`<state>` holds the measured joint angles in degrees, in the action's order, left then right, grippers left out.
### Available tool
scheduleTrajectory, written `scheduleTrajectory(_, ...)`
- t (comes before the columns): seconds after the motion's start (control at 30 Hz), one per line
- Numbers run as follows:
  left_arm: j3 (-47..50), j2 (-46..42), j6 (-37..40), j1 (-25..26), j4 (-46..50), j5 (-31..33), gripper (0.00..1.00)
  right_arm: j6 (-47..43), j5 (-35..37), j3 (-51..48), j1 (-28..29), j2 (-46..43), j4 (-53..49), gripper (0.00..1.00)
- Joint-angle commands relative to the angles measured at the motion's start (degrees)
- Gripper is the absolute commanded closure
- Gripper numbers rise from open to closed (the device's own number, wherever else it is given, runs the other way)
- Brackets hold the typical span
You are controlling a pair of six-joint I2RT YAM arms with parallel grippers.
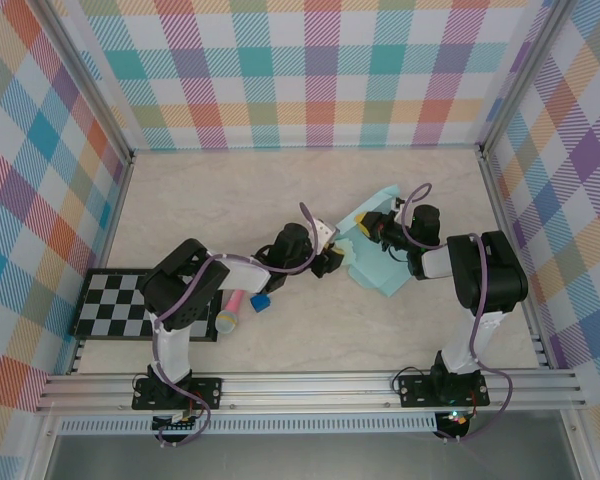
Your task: Fold the paper box
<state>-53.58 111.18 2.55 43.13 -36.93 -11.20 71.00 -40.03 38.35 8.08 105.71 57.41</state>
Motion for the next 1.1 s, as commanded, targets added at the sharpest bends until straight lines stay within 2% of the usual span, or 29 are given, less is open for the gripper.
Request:
scheduleTrajectory(0.0,-2.2,0.87,-2.28,1.19,-4.04,5.09,0.59,-1.57,0.2,0.43,0.36,0.58,-0.26,1.0)
scheduleTrajectory(0.17,-4.65,2.58,-2.55,2.37,-2.12,9.63,0.59,-1.47,1.09,0.2,0.84,0.42,0.18,1.0)
scheduleTrajectory(0.3,-6.61,3.51,-2.85,3.42,-0.54,15.92,0.59,0.06,2.85,-0.9,1.28,-0.18,1.62,1.0)
scheduleTrajectory(0.53,-10.43,5.43,-3.03,4.0,3.08,24.45,0.56,4.31,9.48,-3.75,3.29,-4.24,1.96,1.0)
scheduleTrajectory(0.83,-12.58,7.1,-2.14,3.98,3.1,29.48,0.54,6.04,16.39,-5.36,5.61,-10.25,-3.47,1.0)
scheduleTrajectory(1.07,-14.74,7.91,0.07,3.81,3.91,31.15,0.55,6.4,18.37,-6.88,7.8,-9.76,-4.27,1.0)
